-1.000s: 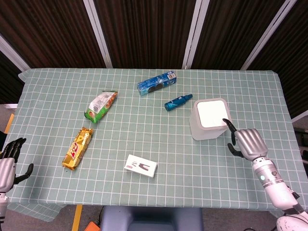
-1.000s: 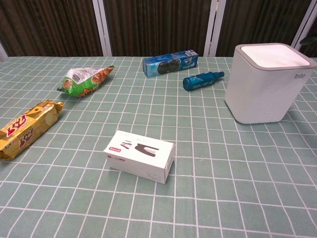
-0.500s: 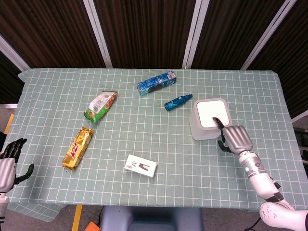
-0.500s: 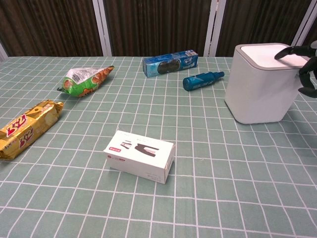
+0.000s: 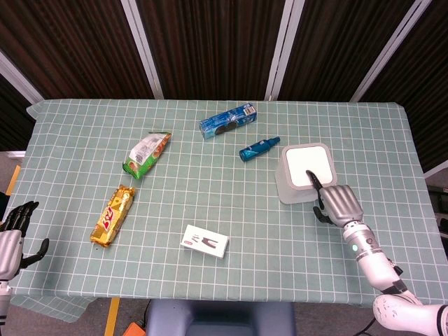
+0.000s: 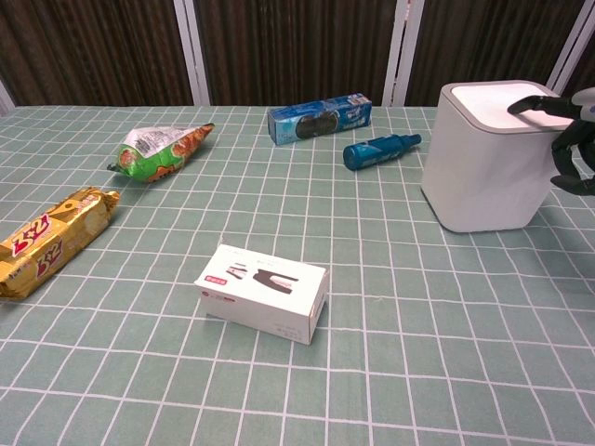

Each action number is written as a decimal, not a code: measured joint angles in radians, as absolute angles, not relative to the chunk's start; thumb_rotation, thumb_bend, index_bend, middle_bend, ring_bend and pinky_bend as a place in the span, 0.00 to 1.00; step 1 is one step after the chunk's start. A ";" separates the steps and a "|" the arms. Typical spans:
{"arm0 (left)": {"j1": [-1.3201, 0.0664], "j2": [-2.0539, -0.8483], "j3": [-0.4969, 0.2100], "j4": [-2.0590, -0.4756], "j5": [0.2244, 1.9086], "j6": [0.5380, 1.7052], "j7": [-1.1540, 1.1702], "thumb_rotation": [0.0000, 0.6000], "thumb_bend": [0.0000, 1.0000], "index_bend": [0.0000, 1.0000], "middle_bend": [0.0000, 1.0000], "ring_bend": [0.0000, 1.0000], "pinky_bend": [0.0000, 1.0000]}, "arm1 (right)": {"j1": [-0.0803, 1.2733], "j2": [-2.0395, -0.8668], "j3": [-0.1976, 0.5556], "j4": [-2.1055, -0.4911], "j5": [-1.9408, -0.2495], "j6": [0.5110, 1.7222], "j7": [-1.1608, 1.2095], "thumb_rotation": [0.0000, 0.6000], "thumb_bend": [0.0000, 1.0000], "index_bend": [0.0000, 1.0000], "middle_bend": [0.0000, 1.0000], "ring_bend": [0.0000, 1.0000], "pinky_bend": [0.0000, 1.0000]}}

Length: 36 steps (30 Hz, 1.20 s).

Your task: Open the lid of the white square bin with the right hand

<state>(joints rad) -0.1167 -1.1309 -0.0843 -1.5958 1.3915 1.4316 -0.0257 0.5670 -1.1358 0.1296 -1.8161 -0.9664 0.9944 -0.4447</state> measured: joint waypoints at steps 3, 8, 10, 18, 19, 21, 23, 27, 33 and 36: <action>-0.117 -1.131 -0.085 -1.596 1.391 1.430 -0.025 1.00 0.40 0.09 0.07 0.07 0.27 | 0.565 -1.139 0.118 -1.807 -0.971 0.995 -0.441 1.00 0.52 0.00 0.71 0.76 0.71; -0.117 -1.131 -0.085 -1.596 1.391 1.430 -0.024 1.00 0.40 0.09 0.07 0.07 0.27 | 0.565 -1.146 0.109 -1.790 -0.976 0.994 -0.428 1.00 0.52 0.00 0.71 0.76 0.71; -0.118 -1.131 -0.084 -1.596 1.391 1.428 -0.023 1.00 0.40 0.09 0.07 0.07 0.27 | 0.564 -1.147 0.110 -1.789 -0.982 1.001 -0.420 1.00 0.52 0.00 0.71 0.76 0.71; -0.119 -1.130 -0.084 -1.597 1.393 1.426 -0.023 1.00 0.40 0.09 0.07 0.07 0.27 | 0.532 -1.125 0.128 -1.817 -1.054 1.083 -0.352 1.00 0.52 0.00 0.71 0.76 0.71; -0.119 -1.130 -0.083 -1.597 1.393 1.426 -0.024 1.00 0.40 0.09 0.07 0.07 0.27 | 0.522 -1.118 0.130 -1.824 -1.071 1.101 -0.337 1.00 0.52 0.00 0.71 0.76 0.71; -0.119 -1.130 -0.083 -1.597 1.393 1.425 -0.023 1.00 0.41 0.09 0.07 0.07 0.27 | 0.507 -1.107 0.134 -1.833 -1.097 1.129 -0.313 1.00 0.52 0.00 0.71 0.76 0.71; -0.119 -1.130 -0.083 -1.598 1.394 1.424 -0.022 1.00 0.41 0.09 0.07 0.07 0.27 | 0.489 -1.094 0.139 -1.842 -1.123 1.161 -0.284 1.00 0.52 0.00 0.71 0.76 0.71; -0.121 -1.131 -0.082 -1.599 1.395 1.421 -0.019 1.00 0.40 0.09 0.07 0.08 0.27 | 0.458 -1.077 0.151 -1.847 -1.154 1.222 -0.247 1.00 0.52 0.00 0.71 0.74 0.71; -0.122 -1.130 -0.080 -1.601 1.396 1.418 -0.016 1.00 0.40 0.09 0.08 0.08 0.27 | 0.399 -1.075 0.180 -1.837 -1.194 1.341 -0.154 1.00 0.51 0.00 0.55 0.53 0.59; -0.121 -1.130 -0.081 -1.601 1.397 1.424 -0.013 1.00 0.40 0.09 0.08 0.08 0.27 | 0.347 -1.070 0.172 -1.834 -1.234 1.399 -0.110 1.00 0.41 0.00 0.36 0.28 0.38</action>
<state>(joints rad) -0.1208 -1.1305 -0.0808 -1.6010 1.3970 1.4236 -0.0126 0.3472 -1.0695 0.1720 -1.8340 -1.2340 1.3986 -0.1105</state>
